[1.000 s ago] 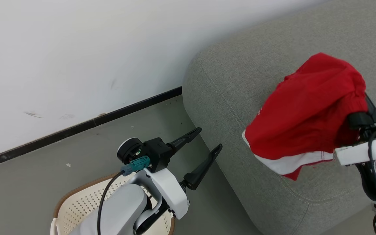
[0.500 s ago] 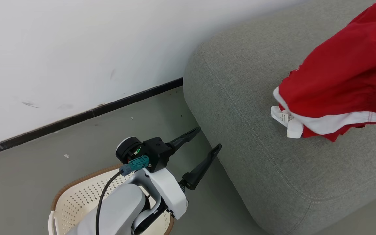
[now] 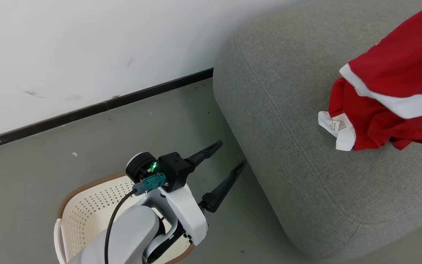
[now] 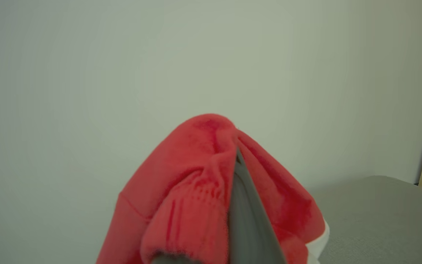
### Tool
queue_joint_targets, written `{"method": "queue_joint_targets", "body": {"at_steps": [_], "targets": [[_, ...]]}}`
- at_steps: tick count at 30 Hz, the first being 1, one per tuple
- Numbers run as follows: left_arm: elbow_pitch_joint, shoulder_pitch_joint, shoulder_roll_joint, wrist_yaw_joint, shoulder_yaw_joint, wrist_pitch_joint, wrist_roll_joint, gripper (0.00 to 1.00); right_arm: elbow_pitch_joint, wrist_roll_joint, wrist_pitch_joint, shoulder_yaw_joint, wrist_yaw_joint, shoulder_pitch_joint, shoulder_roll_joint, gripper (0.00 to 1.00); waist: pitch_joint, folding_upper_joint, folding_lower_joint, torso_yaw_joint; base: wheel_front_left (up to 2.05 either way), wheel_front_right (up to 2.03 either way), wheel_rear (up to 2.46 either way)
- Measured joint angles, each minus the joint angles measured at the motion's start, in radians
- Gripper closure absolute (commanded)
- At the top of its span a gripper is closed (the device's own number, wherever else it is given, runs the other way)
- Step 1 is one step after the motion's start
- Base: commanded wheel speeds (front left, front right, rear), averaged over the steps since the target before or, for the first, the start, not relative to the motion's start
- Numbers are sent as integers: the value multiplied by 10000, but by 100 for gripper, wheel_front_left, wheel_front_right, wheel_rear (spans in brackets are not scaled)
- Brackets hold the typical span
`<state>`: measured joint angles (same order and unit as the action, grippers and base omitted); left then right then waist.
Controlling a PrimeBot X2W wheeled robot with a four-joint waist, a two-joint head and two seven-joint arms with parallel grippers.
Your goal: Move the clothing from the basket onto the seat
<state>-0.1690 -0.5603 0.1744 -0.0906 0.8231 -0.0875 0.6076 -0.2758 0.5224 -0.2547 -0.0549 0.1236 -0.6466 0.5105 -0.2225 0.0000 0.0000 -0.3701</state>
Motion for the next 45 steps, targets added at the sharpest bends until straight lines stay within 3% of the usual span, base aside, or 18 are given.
{"method": "queue_joint_targets", "body": {"at_steps": [11,26,36,39,41,42,43,45], "targets": [[403,-18,290,17,-2,353,-19,0,-1858,-314,251,-617,0,-995,353,100,-762,0,0,250,0,0,0],[872,-444,564,58,-111,644,-111,0,-4080,-840,800,17,0,-733,81,100,-1684,0,0,440,0,0,0],[982,-533,677,42,-176,690,-111,0,-5450,-1035,1921,500,0,-748,-31,99,-2033,0,0,553,0,0,0],[978,-598,736,40,-199,686,-111,0,-5766,-1127,2232,679,0,-751,-92,76,-2016,0,0,575,0,0,0],[978,-634,750,40,-230,683,-109,0,-5891,-1210,2366,746,0,-759,-119,53,-1994,0,0,581,0,0,0],[976,-634,754,40,-242,673,-109,0,-5967,-1267,2447,780,0,-786,-117,11,-1978,0,0,584,0,0,0],[976,-634,754,40,-242,673,-109,0,-5967,-1267,2447,780,0,-786,-117,0,-1978,0,0,584,0,0,0],[976,-634,754,29,-251,639,-109,0,-6090,-1308,2571,853,0,-797,-109,0,-1939,0,0,587,0,0,0]]}}
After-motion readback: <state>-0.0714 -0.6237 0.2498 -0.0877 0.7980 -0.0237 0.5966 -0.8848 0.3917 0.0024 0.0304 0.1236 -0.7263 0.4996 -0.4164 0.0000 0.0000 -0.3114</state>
